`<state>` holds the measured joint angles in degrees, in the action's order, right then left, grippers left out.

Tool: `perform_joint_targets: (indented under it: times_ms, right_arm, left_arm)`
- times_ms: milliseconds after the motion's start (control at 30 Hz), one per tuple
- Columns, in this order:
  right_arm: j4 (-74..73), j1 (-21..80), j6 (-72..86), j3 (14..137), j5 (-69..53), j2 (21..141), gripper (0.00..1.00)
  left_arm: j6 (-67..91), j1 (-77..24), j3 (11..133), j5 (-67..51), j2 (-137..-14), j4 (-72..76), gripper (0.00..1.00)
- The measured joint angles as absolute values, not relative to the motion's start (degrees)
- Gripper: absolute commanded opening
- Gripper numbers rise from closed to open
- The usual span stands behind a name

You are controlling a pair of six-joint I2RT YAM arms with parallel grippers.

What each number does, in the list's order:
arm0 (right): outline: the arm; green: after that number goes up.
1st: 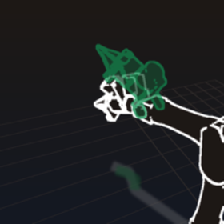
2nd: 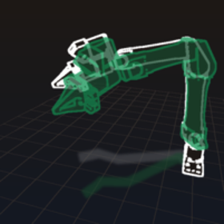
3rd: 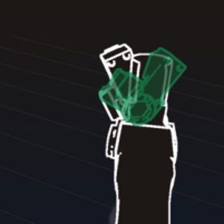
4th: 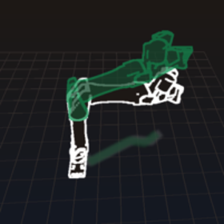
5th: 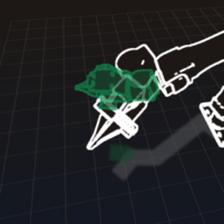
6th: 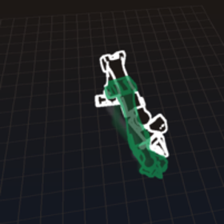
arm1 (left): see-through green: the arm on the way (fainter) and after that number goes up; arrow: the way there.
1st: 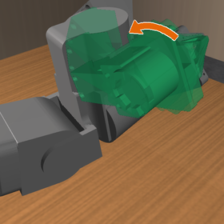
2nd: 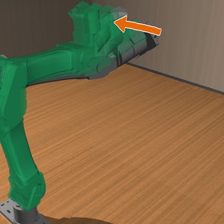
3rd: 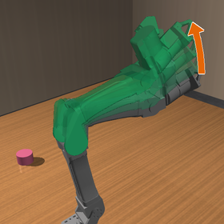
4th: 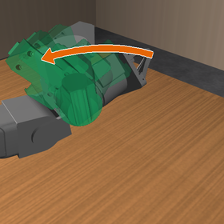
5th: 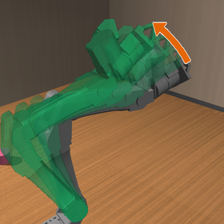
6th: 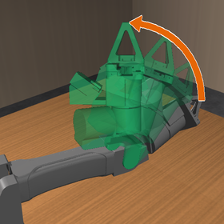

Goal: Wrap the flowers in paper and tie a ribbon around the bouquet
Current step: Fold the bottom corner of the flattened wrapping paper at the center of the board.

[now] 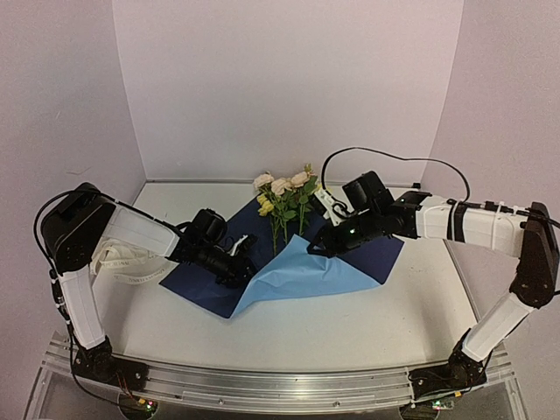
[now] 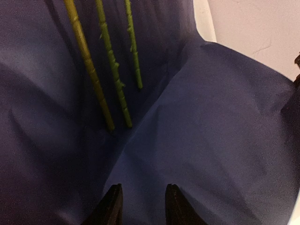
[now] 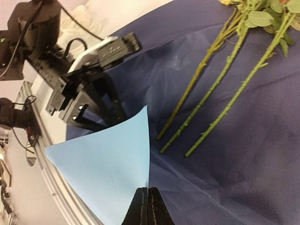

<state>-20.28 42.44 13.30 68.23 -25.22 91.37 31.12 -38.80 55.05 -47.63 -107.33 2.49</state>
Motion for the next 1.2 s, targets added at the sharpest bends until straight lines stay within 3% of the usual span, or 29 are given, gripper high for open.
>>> perform_joint_targets:
  times_ms: [200,333,467,967,1100,1200]
  right_arm:
    - [-20.34,42.44,13.32,68.32,-19.5,91.39,0.0]
    - [-20.4,42.44,13.3,69.22,-18.68,91.42,0.0]
    - [-20.44,42.44,13.07,70.14,-18.73,91.51,0.0]
    - [-23.98,42.42,12.21,81.06,-11.13,101.18,0.0]
    - [-24.83,42.4,12.16,83.54,-7.98,105.49,0.0]
    - [-25.24,42.26,12.05,84.72,-6.36,108.48,0.0]
  left_arm:
    - [27.53,-38.15,55.05,-45.2,-107.56,-5.64,0.26]
    - [25.51,-36.83,55.05,-44.13,-107.59,-10.04,0.35]
    - [24.36,-35.9,55.04,-42.92,-107.37,-13.27,0.36]
    - [20.52,-34.09,56.86,-30.12,-104.01,-25.91,0.06]
    - [19.35,-33.7,58.93,-25.0,-104.01,-28.36,0.05]
    - [19.0,-33.34,59.62,-21.49,-104.01,-29.97,0.15]
